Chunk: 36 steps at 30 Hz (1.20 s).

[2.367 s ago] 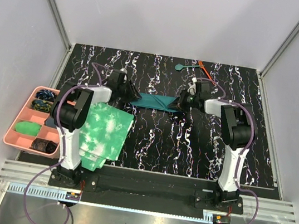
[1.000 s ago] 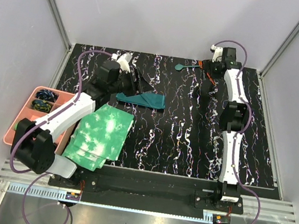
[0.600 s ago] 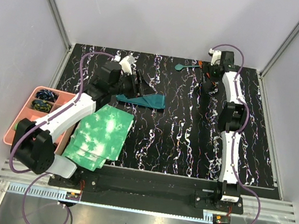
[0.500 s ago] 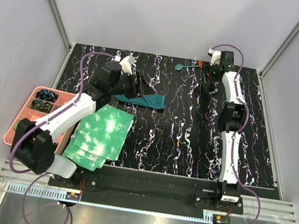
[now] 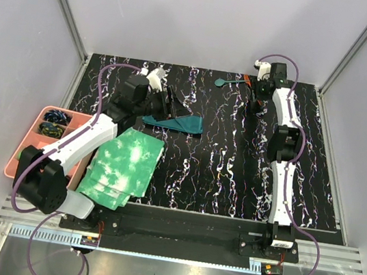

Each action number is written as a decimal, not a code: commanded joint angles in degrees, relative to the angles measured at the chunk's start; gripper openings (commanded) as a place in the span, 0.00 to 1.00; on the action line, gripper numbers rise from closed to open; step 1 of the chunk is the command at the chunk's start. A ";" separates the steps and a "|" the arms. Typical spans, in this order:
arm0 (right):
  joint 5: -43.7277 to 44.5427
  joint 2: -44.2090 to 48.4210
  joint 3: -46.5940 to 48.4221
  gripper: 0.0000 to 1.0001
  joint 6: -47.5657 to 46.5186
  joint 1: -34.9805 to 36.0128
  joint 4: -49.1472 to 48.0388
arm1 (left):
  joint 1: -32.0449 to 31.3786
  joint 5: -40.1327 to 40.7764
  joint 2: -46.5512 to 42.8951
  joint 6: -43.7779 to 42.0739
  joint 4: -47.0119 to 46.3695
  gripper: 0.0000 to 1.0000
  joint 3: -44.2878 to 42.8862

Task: Fold the napkin into a case and place the utensils inside
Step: Pick up the fork from the corner of the board.

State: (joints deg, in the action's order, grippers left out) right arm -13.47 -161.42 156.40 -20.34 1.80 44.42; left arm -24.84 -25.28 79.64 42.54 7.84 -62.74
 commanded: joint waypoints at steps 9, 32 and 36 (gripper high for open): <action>-3.22 -0.29 -2.15 0.33 -1.90 -0.13 4.97 | -0.12 -1.35 -2.73 -0.18 -0.80 0.65 -2.30; -8.76 5.67 -10.75 0.03 2.05 -0.13 7.34 | -0.21 -0.56 -5.27 0.26 -1.59 0.66 0.07; -9.11 10.07 -19.44 0.00 6.18 -0.13 8.22 | -0.38 -0.39 -6.42 0.61 -2.21 0.66 1.39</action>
State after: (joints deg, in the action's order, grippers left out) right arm -21.37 -155.06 144.70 -19.09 1.39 44.40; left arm -24.86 -25.21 76.31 42.57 7.79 -62.26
